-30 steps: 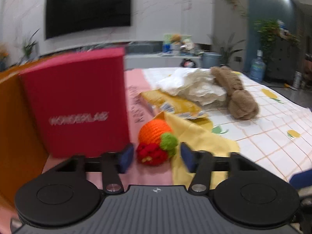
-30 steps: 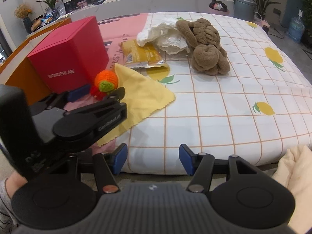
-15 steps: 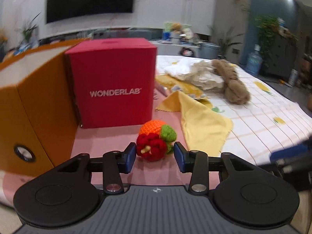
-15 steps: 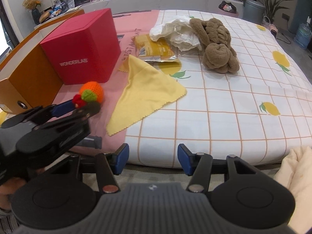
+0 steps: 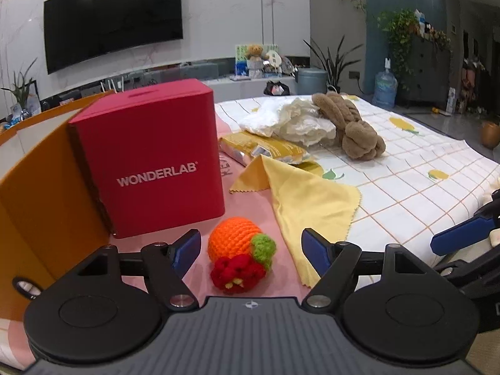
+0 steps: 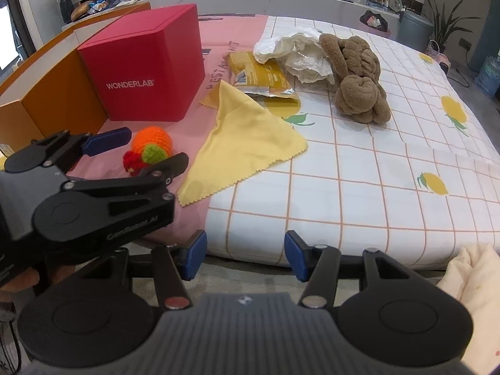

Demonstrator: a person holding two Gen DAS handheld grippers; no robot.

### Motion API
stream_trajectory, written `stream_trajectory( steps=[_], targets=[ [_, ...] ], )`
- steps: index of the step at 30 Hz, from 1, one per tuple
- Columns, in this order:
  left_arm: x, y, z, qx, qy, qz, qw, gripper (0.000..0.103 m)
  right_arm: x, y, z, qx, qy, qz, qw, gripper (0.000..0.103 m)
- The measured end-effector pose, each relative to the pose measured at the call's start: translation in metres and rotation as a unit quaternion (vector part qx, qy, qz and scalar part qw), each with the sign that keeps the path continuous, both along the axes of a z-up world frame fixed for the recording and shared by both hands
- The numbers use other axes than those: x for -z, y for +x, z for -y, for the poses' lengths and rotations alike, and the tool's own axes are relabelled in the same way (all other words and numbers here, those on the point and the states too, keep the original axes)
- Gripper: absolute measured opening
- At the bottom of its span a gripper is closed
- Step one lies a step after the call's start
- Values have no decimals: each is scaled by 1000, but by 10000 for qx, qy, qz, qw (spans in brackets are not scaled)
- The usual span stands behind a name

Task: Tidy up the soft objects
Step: 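Move the left gripper to the orange crocheted ball and grasp it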

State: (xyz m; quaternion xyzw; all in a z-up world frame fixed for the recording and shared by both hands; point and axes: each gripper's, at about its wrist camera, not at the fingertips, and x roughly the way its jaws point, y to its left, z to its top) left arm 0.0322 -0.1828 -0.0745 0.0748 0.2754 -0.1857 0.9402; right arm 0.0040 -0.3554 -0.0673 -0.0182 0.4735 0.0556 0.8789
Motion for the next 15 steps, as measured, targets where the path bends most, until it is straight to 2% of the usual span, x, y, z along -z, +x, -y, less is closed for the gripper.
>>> stream_trajectory(
  steps=[4,6,7,8,9,11,15],
  targets=[
    [3,6,-2,-71,46,-131,9999,85,2,1,1,15,4,-71,10000,55],
    [3,9,-5,-68,14,-201,9998,73,3,2,1,11,-7,-81,10000,55],
    [3,9,-6,-22,9,-243,9997,58,4,2,0,6,-16,-84,10000,56],
    [3,10,-6,0,53,-263,9996,53,4,3,0,8,-21,-78,10000,57],
    [3,9,-7,-11,112,-264,9996,52,5,4,1,15,-22,-70,10000,57],
    [2,7,-10,-59,151,-260,9995,52,6,7,2,86,-11,-1,10000,70],
    [4,5,-21,-109,86,-257,9996,52,5,16,7,270,87,313,9991,75]
  ],
)
